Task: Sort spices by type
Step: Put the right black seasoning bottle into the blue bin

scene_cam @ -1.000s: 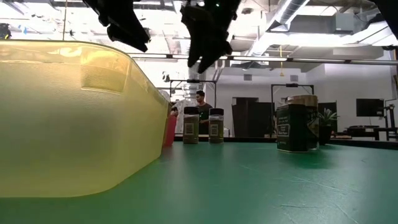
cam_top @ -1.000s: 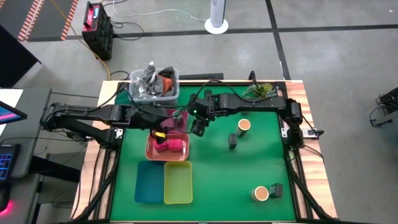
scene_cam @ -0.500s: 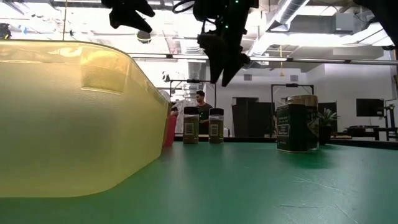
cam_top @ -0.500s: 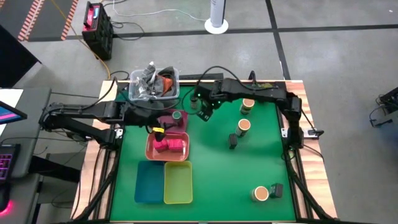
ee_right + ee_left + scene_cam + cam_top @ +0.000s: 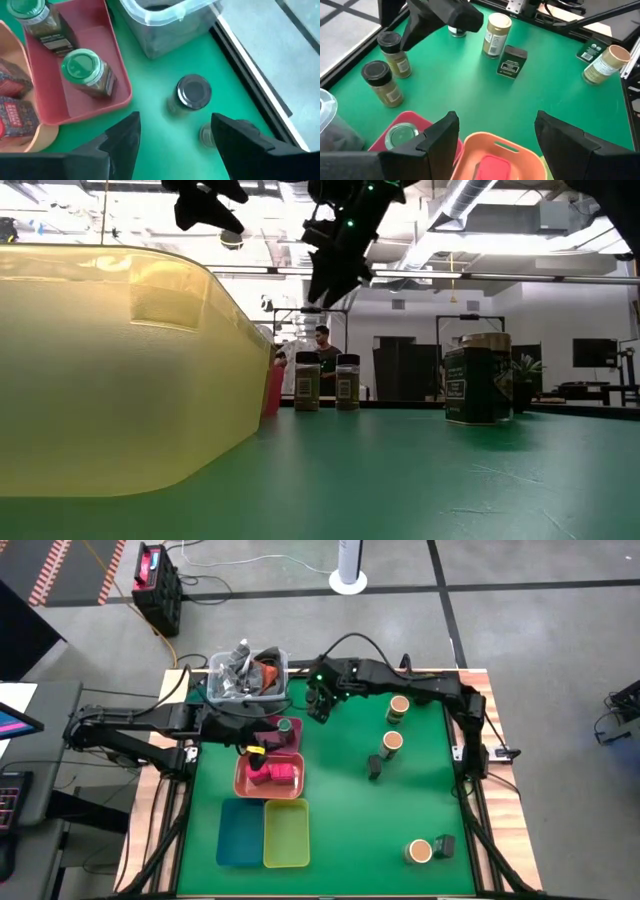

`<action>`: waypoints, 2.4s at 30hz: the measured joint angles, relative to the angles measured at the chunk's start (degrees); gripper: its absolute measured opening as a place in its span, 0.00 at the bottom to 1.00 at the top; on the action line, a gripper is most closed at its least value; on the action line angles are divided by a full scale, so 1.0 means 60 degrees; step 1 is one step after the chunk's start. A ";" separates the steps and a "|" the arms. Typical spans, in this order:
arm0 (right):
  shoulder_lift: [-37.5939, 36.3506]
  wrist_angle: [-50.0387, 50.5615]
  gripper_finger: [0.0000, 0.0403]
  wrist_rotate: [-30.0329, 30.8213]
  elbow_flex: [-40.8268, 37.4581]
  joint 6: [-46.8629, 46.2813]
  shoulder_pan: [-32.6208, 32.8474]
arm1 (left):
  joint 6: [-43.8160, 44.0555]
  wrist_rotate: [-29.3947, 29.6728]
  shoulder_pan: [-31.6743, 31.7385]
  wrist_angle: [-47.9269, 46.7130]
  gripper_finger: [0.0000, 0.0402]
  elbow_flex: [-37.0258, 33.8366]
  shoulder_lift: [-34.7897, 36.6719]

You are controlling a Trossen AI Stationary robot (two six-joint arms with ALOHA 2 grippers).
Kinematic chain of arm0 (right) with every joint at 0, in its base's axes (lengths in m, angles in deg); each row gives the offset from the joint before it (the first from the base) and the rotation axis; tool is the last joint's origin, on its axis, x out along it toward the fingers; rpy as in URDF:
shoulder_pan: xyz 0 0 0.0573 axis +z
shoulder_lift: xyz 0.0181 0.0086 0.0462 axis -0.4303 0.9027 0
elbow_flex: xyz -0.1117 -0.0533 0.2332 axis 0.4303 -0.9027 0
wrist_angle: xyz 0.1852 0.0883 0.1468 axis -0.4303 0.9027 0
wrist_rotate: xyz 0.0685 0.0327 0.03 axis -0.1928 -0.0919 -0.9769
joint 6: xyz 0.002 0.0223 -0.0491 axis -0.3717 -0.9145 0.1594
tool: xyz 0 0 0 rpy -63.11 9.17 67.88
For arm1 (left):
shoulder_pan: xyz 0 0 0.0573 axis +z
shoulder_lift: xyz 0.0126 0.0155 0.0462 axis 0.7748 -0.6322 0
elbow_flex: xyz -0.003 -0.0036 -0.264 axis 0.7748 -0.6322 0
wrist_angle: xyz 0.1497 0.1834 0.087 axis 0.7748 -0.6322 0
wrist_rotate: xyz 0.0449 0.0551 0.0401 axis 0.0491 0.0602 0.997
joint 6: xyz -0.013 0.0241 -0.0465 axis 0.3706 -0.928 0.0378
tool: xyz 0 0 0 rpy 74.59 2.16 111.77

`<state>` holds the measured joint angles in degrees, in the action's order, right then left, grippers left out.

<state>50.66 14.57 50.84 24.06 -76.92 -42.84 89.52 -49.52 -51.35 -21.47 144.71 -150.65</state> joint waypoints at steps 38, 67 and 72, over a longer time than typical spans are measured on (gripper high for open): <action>0.1379 0.0237 0.95 -0.0689 0.0004 0.0329 -0.1795 | 0.0382 -0.0607 -0.0033 0.0334 0.62 0.1604 -0.0033; 0.1682 0.1788 0.56 -0.0780 0.0004 0.0255 -0.1364 | -0.0599 -0.1311 -0.0091 -0.1808 0.62 0.1712 0.0077; 0.1387 0.2831 0.58 -0.0816 -0.0007 0.0176 -0.0969 | -0.1367 -0.1424 -0.0065 -0.1777 0.62 0.1626 0.0164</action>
<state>58.98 31.55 45.94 24.01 -75.86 -48.65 81.32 -58.06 -51.73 -32.13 154.46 -149.67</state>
